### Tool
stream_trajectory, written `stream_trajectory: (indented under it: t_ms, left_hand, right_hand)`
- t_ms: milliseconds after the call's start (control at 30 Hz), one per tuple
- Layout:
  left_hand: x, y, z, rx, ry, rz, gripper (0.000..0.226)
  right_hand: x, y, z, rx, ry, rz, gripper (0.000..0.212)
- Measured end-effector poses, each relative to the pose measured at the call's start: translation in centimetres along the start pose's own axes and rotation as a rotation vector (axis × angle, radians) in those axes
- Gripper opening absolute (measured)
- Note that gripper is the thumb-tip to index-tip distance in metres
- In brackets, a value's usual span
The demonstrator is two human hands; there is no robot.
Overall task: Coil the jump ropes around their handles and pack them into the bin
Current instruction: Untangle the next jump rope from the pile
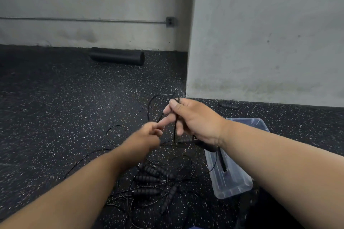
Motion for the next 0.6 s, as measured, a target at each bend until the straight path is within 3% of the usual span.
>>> stream_trajectory:
  t_ms: [100, 233, 267, 367, 467, 600]
  left_hand:
    - [-1.0, 0.2, 3.2, -0.138, -0.243, 0.04, 0.062]
    - [-1.3, 0.1, 4.5, -0.106, -0.402, 0.076, 0.009]
    - [-1.0, 0.1, 4.2, -0.105, -0.428, 0.067, 0.005]
    - [-0.2, -0.1, 2.6, -0.037, -0.509, 0.108, 0.008]
    - [-0.2, -0.5, 1.0, -0.023, -0.491, 0.108, 0.017]
    - [0.1, -0.7, 0.0, -0.081, -0.551, 0.129, 0.056]
  right_hand:
    - [-1.1, -0.1, 0.3, -0.028, -0.175, -0.014, 0.03]
    - [-2.0, -0.2, 0.2, -0.041, -0.196, -0.056, 0.032]
    - [-2.1, -0.3, -0.1, -0.023, -0.149, -0.072, 0.032]
    - [-2.2, -0.4, -1.3, 0.052, 0.038, -0.138, 0.032]
    - [-2.3, -0.4, -2.5, 0.103, -0.085, -0.131, 0.029]
    - [-2.8, -0.6, -3.8, 0.158, -0.153, -0.142, 0.027]
Point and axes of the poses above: each hand's wrist, its own y-axis away from the middle knuckle, its own z-axis out of the palm, x = y × z, the point moved 3 cm from there along -y, towards the middle knuckle, and after that the axes turned 6 degrees about -y, right-handed, at the moved point
